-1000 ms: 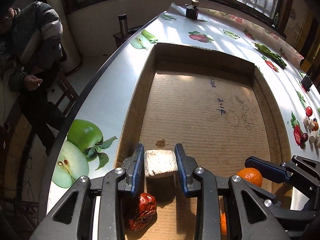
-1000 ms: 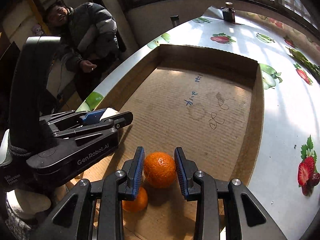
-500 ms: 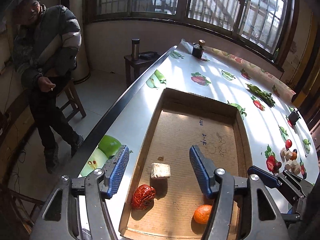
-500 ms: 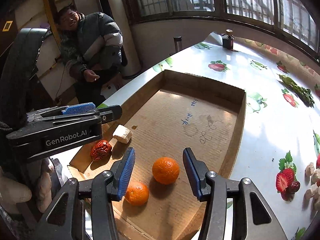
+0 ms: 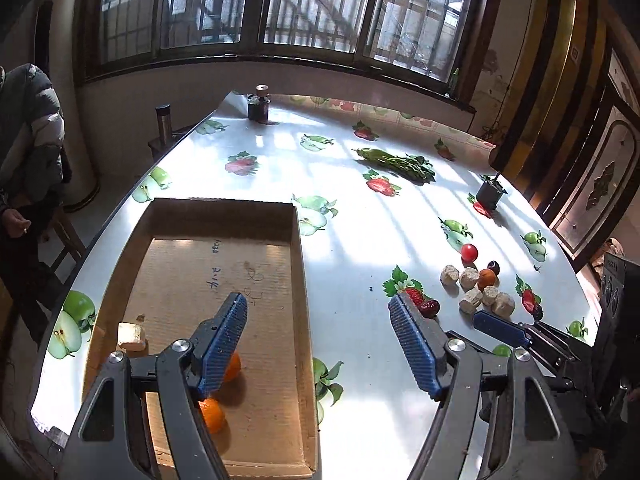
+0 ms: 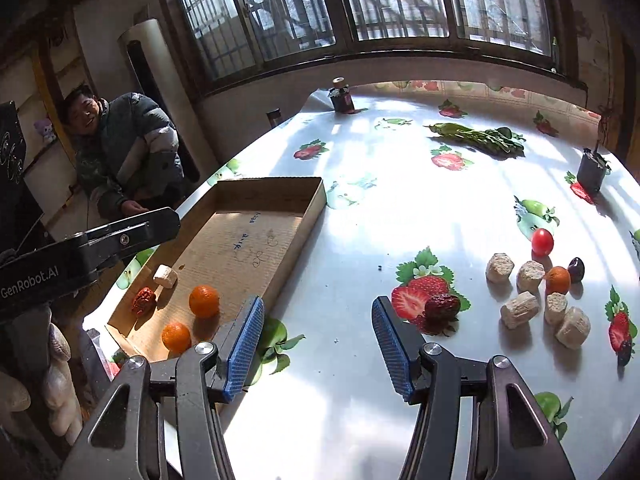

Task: Organize fruits
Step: 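Move both open tools back over the remaining items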

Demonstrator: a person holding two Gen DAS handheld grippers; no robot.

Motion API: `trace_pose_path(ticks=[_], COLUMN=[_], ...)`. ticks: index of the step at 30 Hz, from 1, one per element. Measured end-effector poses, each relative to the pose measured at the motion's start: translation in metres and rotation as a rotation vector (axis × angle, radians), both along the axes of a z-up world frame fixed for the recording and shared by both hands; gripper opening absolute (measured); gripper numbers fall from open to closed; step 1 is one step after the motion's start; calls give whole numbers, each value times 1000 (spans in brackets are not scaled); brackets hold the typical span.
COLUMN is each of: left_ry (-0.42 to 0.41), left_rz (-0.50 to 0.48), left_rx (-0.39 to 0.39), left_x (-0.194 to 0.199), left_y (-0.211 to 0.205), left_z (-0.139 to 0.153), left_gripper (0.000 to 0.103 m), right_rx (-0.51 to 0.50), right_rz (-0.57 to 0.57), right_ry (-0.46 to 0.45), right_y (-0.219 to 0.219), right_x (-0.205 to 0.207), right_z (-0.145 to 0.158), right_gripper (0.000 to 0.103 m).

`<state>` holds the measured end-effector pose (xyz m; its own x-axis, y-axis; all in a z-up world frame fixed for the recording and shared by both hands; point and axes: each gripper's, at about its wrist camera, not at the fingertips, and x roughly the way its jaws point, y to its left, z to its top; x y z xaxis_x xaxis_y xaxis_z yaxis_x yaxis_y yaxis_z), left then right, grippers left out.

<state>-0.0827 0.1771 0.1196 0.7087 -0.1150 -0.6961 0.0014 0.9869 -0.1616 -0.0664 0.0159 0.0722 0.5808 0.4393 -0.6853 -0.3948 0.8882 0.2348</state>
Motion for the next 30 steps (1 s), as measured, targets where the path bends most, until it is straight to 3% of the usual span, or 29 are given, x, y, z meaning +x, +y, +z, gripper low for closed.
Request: trace_pose_path(ticks=[5,11,15,22,30], left_ry=[49,79,94,98,128], left_rz=[-107,-212,-205,-99,-164], left_rx=[6,28,48,33,29], left_x=[25,27,29,32,47], left_y=[-63,-118,-121,-86,-103], left_z=[-17,-34,-38,-39,-62], left_gripper=[73,73,73,73,73], right_rx=[-1,-8,28,76,107], right_rz=[-152,-279,-311,-341,-331], right_ry=[1,24,52,55,94], right_y=[-77,-151,-174,-195,-196], right_x=[-5,-8,-2,24,61], right_z=[-1,-7,-14,-12,-46], right_gripper=[61,66,66,66,65])
